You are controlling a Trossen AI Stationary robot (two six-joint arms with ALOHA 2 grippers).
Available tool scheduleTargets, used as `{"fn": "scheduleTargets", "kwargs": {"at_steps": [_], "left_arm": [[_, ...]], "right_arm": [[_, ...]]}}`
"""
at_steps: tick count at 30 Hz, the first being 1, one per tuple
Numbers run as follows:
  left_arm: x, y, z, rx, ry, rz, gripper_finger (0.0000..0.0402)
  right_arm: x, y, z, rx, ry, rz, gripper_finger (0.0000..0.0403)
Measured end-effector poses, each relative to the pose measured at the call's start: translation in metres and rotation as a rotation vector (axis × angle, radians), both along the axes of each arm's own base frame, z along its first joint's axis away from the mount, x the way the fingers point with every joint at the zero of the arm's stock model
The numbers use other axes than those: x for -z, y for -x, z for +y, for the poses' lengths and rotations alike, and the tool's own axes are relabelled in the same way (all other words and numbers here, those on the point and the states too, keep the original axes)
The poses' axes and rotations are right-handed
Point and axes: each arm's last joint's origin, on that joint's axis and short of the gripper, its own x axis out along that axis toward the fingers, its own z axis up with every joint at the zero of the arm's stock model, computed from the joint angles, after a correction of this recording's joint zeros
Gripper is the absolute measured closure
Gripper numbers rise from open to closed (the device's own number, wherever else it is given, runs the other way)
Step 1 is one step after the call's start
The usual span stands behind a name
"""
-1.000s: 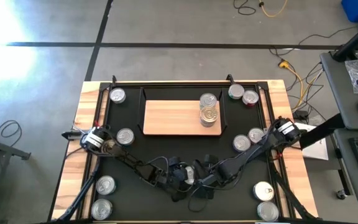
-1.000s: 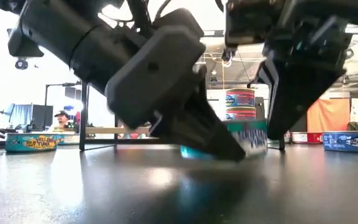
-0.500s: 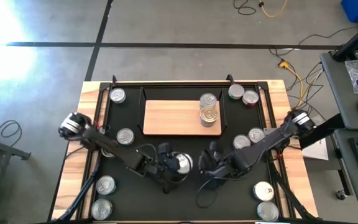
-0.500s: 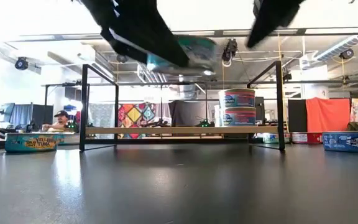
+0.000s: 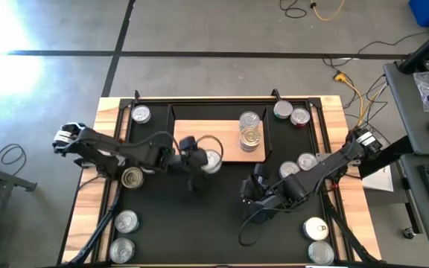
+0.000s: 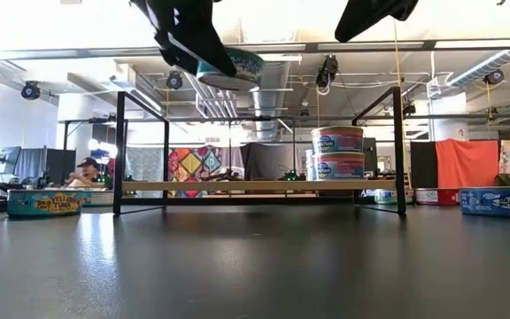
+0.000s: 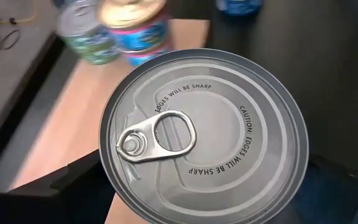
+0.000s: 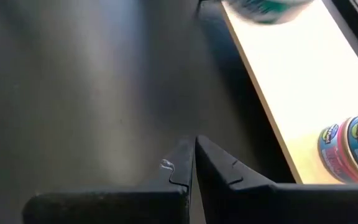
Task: Stack canned seafood by type on shelf
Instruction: Put the light blue tuna can on the shelf
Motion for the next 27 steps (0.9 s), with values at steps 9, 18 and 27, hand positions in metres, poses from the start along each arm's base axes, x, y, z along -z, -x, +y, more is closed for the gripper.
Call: {"fn": "scheduleTargets", "kwargs": {"at_steps": [9,18,27], "left_arm": [[0.006,0.012,0.052,0.044,0.168,0.171,0.0031],[0.021,0.014,0.092,-0.031,0.134,0.267,0.0031],[0.035,0.000,0.102,0.002,0.121,0.266,0.0025]], "right_arm": [[-0.011,0.003,0.012,-0.005,-0.040,-0.039,0.0390],[-0.032,-0.001,0.012,0.017,0.010,-0.121,0.0390],[-0.036,-0.007,0.002,0.093,0.084,-0.187,0.0390]]}}
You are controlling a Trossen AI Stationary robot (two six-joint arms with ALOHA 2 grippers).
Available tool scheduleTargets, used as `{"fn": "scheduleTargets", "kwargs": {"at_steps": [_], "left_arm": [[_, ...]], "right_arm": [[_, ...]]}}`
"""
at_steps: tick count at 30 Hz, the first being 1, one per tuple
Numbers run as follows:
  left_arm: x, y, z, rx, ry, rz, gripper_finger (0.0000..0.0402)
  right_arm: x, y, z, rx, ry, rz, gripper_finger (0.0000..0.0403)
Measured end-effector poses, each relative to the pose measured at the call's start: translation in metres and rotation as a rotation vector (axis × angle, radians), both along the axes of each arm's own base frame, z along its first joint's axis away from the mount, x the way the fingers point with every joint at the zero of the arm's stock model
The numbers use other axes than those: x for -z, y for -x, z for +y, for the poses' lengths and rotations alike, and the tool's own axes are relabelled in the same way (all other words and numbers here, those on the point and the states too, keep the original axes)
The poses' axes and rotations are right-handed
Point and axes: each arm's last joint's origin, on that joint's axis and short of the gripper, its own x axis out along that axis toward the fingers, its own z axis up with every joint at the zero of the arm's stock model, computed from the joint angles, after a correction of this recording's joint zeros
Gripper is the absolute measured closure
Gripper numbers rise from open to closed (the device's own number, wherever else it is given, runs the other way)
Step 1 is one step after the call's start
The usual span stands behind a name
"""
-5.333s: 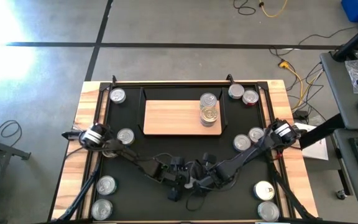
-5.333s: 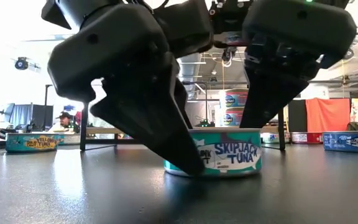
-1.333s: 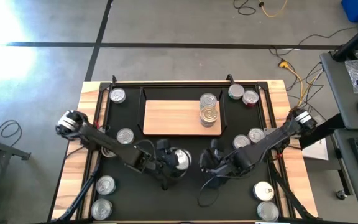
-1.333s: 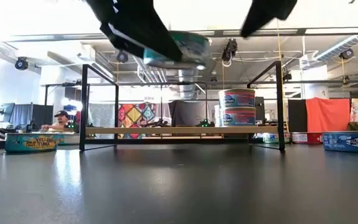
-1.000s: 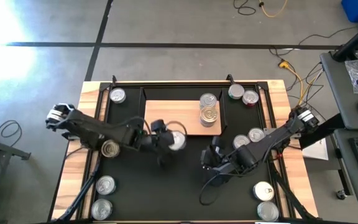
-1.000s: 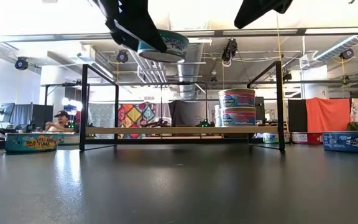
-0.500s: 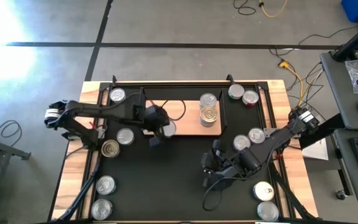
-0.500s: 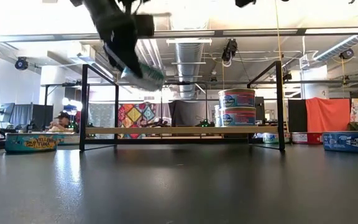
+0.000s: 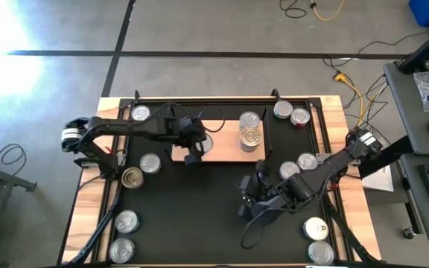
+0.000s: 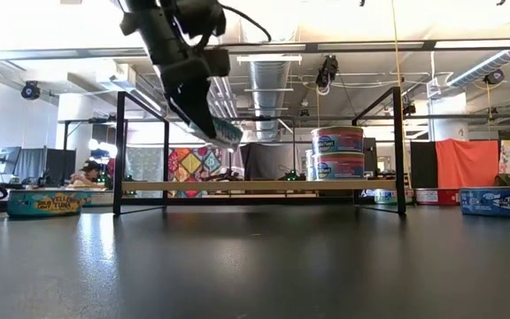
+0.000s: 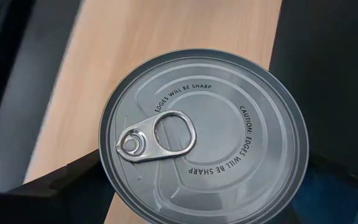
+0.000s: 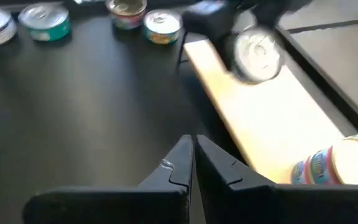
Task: Stack canned seafood by type on shelf
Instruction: Put the light blue tuna can on the shelf
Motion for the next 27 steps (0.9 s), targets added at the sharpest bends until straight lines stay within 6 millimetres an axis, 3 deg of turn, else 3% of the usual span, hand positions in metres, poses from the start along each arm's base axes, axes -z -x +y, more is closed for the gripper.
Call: {"fn": "scheduleTargets", "kwargs": {"at_steps": [10,19,27], "left_arm": [[0.028,-0.022,0.006,0.051,-0.032,0.009,0.0021],[0.026,-0.026,0.018,0.001,-0.035,-0.044,0.0020],[0.022,-0.025,0.032,-0.056,-0.028,-0.066,0.0020]], "right_arm": [[-0.003,-0.027,-0.048,0.050,-0.030,-0.009,0.0390],[0.007,-0.027,-0.087,-0.092,-0.028,0.239,0.0390],[-0.006,-0.030,-0.132,-0.312,0.028,0.268,0.0390]]}}
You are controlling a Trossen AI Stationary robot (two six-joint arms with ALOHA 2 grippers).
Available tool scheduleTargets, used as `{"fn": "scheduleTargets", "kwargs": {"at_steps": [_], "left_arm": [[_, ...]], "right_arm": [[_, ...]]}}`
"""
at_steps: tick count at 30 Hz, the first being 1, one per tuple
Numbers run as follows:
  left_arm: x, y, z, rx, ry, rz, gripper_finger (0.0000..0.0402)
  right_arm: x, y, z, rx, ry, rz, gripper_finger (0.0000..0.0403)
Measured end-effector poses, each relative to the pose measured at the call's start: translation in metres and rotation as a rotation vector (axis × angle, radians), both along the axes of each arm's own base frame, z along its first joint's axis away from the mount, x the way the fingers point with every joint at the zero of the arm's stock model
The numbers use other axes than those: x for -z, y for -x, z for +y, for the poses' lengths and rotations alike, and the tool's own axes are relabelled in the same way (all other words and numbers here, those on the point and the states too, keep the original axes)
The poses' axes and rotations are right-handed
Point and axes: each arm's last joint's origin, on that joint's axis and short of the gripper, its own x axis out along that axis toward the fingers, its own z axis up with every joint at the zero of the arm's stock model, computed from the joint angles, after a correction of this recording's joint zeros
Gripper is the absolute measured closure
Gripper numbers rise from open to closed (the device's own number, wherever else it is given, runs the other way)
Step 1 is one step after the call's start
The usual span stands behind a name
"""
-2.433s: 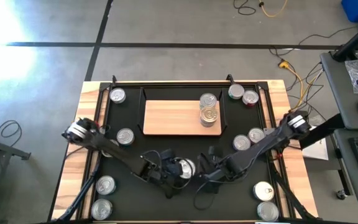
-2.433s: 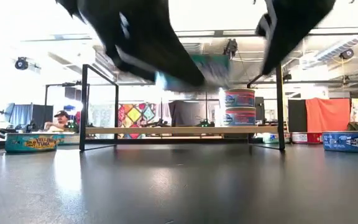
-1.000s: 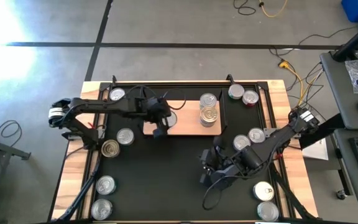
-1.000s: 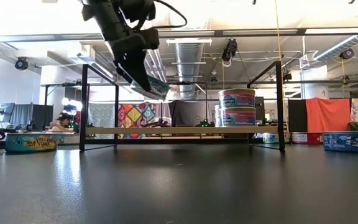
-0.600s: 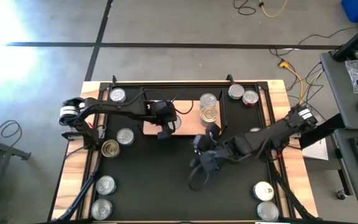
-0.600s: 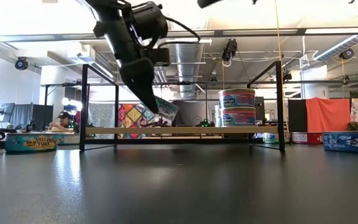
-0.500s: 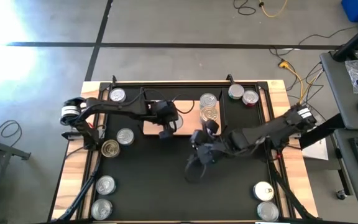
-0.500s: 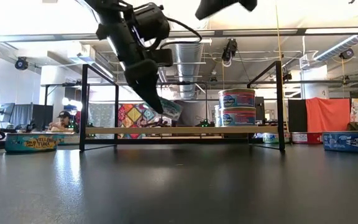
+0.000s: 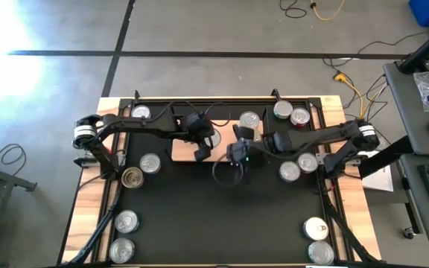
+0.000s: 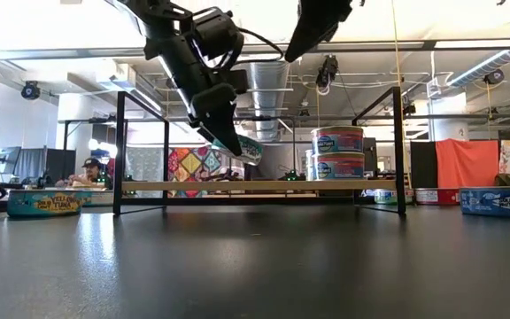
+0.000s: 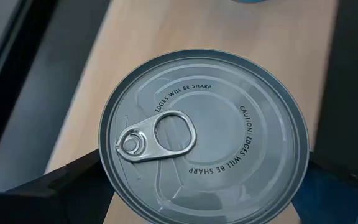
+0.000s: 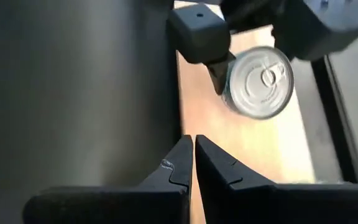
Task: Stack canned seafood by type on shelf
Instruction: Put the light blue tuna can on the shelf
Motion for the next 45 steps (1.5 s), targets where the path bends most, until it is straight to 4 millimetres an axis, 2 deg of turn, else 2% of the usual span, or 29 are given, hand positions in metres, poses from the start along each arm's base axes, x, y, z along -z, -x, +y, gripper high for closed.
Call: {"fn": "scheduleTargets", "kwargs": {"at_steps": [7,13,17,22,28,35,40,45], "left_arm": [[-0.001,0.002,0.013,-0.014,0.035,-0.032,0.0020],[-0.002,0.004,0.022,-0.048,0.035,-0.049,0.0004],[0.002,0.003,0.026,-0.049,0.024,-0.042,0.0006],[0.009,-0.005,0.029,-0.040,0.041,-0.081,0.0003],[0.021,-0.008,0.030,-0.014,0.030,-0.036,0.0003],[0.018,-0.008,0.029,0.044,0.006,-0.040,0.0002],[0.024,-0.004,0.026,0.064,0.036,-0.076,0.0002],[0.030,0.002,0.023,0.034,0.031,-0.168,0.0002]], "right_arm": [[-0.010,0.002,-0.047,-0.105,0.062,-0.019,0.0390],[0.007,0.002,-0.072,-0.169,0.021,0.033,0.0390],[0.021,-0.005,-0.076,-0.195,-0.003,0.037,0.0390],[0.031,-0.025,-0.079,-0.182,-0.004,-0.055,0.0390],[0.052,-0.038,-0.092,-0.137,-0.023,-0.037,0.0390],[0.078,-0.052,-0.108,-0.107,-0.022,-0.017,0.0390],[0.080,-0.052,-0.112,-0.029,0.069,0.011,0.0390],[0.082,-0.050,-0.118,0.006,0.069,0.015,0.0390]]}}
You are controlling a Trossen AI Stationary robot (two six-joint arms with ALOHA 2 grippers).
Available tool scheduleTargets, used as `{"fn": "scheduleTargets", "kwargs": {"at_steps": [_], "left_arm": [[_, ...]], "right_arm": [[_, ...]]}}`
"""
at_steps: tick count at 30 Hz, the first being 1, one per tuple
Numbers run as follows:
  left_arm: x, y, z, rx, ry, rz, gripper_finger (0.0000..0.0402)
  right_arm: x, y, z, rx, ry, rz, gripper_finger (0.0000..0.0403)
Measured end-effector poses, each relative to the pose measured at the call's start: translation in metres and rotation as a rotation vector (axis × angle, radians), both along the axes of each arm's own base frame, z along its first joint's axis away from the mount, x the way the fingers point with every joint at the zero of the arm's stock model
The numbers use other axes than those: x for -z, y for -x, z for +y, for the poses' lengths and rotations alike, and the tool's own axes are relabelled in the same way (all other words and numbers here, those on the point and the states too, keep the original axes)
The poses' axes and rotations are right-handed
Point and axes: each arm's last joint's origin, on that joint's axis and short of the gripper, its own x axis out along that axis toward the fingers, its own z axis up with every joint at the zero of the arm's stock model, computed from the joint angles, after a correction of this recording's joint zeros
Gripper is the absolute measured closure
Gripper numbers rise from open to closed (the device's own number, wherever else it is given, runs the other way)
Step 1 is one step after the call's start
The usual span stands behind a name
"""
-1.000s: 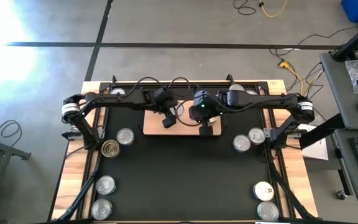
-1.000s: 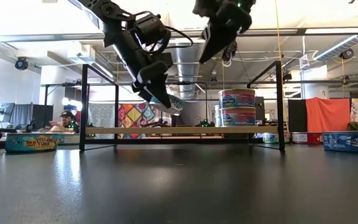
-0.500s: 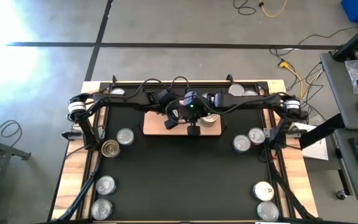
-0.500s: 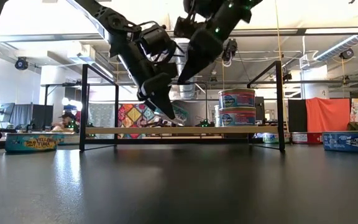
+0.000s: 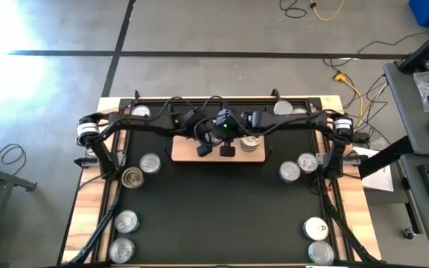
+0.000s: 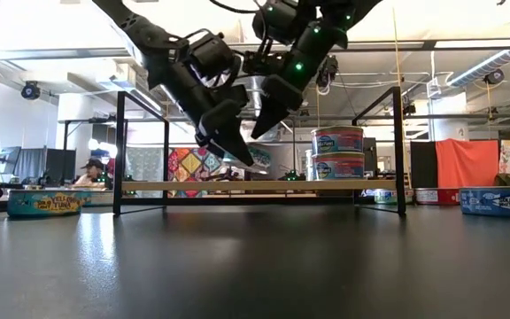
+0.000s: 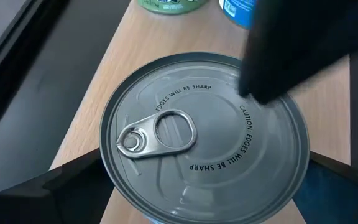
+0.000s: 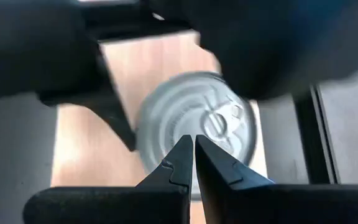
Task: Stack canned seafood by type on shelf
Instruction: Put the light blue tuna can on the shelf
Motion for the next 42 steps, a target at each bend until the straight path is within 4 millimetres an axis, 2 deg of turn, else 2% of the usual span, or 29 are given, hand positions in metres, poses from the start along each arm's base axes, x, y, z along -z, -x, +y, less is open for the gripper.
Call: {"fn": "scheduleTargets", "kwargs": {"at_steps": [5,9,14,20,34,42], "left_arm": [[0.007,0.008,-0.003,-0.008,-0.002,-0.026,0.0002],[0.011,0.011,-0.004,0.000,-0.015,-0.042,0.0002],[0.011,0.010,-0.004,0.061,-0.052,-0.050,0.0002],[0.016,0.009,-0.004,0.086,-0.061,-0.022,0.0001],[0.021,0.014,0.001,0.086,0.047,0.006,0.0001],[0.024,0.018,0.001,0.076,0.034,0.060,0.0002]], "right_arm": [[0.005,0.009,-0.006,0.061,-0.060,-0.013,0.0390],[0.000,0.017,-0.010,0.070,-0.088,-0.130,0.0390],[0.013,0.009,-0.017,0.044,-0.168,-0.227,0.0390],[0.037,0.002,-0.023,0.070,-0.197,-0.169,0.0390],[0.052,0.001,-0.029,0.067,-0.205,-0.101,0.0390],[0.056,0.007,-0.028,0.081,-0.215,-0.031,0.0390]]}}
